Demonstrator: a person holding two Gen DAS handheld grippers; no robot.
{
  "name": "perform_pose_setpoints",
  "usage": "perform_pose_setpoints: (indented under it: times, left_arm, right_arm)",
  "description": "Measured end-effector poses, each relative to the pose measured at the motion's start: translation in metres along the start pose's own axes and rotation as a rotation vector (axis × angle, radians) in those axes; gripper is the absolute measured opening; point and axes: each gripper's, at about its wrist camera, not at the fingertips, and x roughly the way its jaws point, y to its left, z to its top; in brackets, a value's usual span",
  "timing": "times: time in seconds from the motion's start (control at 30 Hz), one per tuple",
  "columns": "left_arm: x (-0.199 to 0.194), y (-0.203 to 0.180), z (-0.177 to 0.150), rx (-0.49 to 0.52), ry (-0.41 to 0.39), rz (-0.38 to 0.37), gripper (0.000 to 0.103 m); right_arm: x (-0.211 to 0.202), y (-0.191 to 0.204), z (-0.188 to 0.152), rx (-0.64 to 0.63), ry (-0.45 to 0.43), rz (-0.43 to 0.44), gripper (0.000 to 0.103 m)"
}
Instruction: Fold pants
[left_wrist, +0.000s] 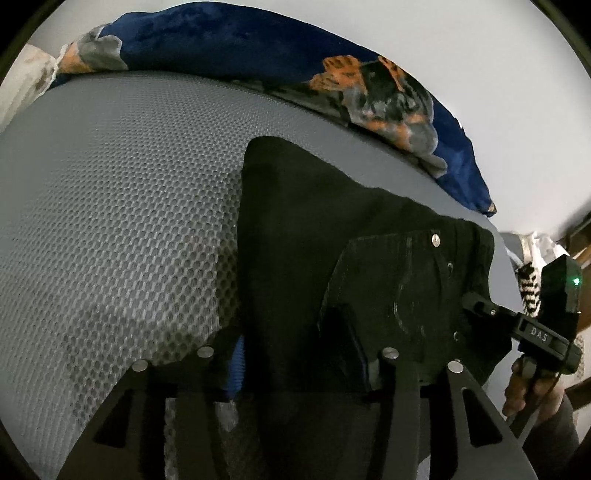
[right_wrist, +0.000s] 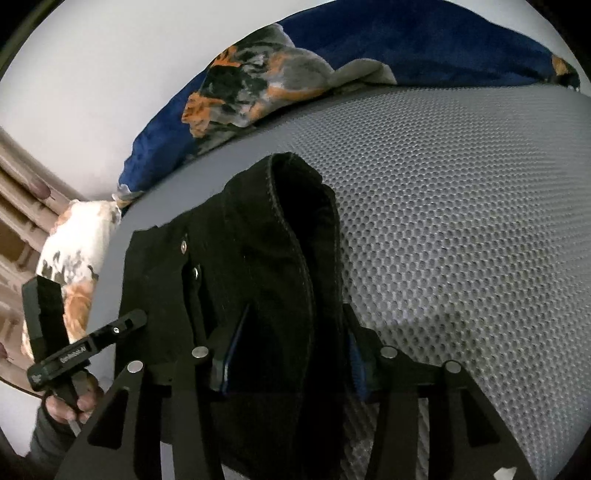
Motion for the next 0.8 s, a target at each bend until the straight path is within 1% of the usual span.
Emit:
perform_pose_setpoints:
  times: [0.1,0.13,0.17,0.23,0.3,0.37,0.5,0.57,0.73,0.8]
  left_arm:
    - [-0.004,-0.006,-0.007,0.020,0.003,0.046,0.058]
    - [-0.007,-0.009,-0.011,0.033,-0.003,0.081,0.060]
    - [-0.009,-0.011,-0.014,0.037,-0.011,0.105,0.066]
    - [-0.015,-0.013,-0.021,0.043,-0.033,0.146,0.069]
    - [-0.022,-0.016,-0.028,0.051,-0.048,0.182,0.076]
    - [-0.030,-0.020,-0.035,0.067,-0.061,0.216,0.078]
    - [-0.050,-0.027,-0.048,0.077,-0.104,0.252,0.085]
    - [-0.059,-0.031,-0.052,0.088,-0.123,0.267,0.087]
    - [-0.086,-0.046,-0.068,0.141,-0.174,0.294,0.090]
    - [-0.094,-0.052,-0.075,0.154,-0.194,0.305,0.092]
  right_arm:
    - [-0.005,-0.002,-0.009,0.008,0.000,-0.019,0.048]
    - [-0.007,-0.002,-0.012,0.013,0.000,-0.024,0.048]
    - [-0.008,-0.002,-0.014,0.015,-0.002,-0.028,0.048]
    - [-0.012,-0.001,-0.018,0.015,-0.010,-0.042,0.048]
    - [-0.016,0.002,-0.022,0.011,-0.016,-0.059,0.049]
    - [-0.020,0.005,-0.026,0.005,-0.020,-0.077,0.050]
    - [-0.029,0.013,-0.033,-0.019,-0.031,-0.111,0.050]
    - [-0.034,0.016,-0.037,-0.028,-0.037,-0.127,0.052]
    - [-0.060,0.026,-0.055,-0.030,-0.103,-0.150,0.052]
    - [-0.068,0.031,-0.060,-0.034,-0.112,-0.146,0.052]
